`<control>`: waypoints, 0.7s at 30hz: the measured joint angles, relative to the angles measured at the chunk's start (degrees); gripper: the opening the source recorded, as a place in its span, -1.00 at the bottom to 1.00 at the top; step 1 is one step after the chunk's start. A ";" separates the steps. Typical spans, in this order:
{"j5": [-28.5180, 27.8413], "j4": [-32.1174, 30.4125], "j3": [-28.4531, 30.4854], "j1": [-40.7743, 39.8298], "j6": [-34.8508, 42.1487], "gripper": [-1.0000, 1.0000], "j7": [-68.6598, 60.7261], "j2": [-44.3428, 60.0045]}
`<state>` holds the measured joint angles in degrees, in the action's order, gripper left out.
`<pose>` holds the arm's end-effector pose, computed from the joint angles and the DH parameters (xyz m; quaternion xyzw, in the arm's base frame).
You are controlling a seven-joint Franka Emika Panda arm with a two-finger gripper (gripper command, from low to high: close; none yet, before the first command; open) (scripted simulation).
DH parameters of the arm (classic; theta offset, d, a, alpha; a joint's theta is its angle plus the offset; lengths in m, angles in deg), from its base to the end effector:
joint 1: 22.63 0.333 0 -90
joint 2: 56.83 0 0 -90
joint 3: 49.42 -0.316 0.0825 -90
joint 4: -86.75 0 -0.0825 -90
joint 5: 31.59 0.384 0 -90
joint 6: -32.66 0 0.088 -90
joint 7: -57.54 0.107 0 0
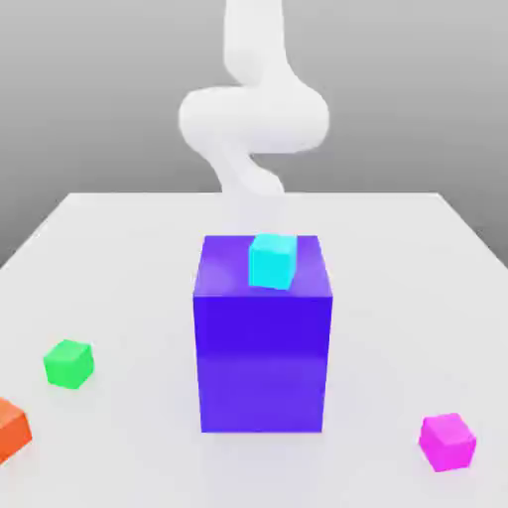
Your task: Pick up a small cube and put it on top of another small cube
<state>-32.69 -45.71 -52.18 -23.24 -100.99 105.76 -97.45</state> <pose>0.3801 0.0203 0.6752 -0.8611 0.3619 -0.3333 0.1285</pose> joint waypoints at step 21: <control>-13.63 -5.66 -16.67 3.59 -15.66 0.00 23.20 43.92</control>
<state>-46.32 -51.37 -68.85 -19.65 -116.65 128.96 -53.54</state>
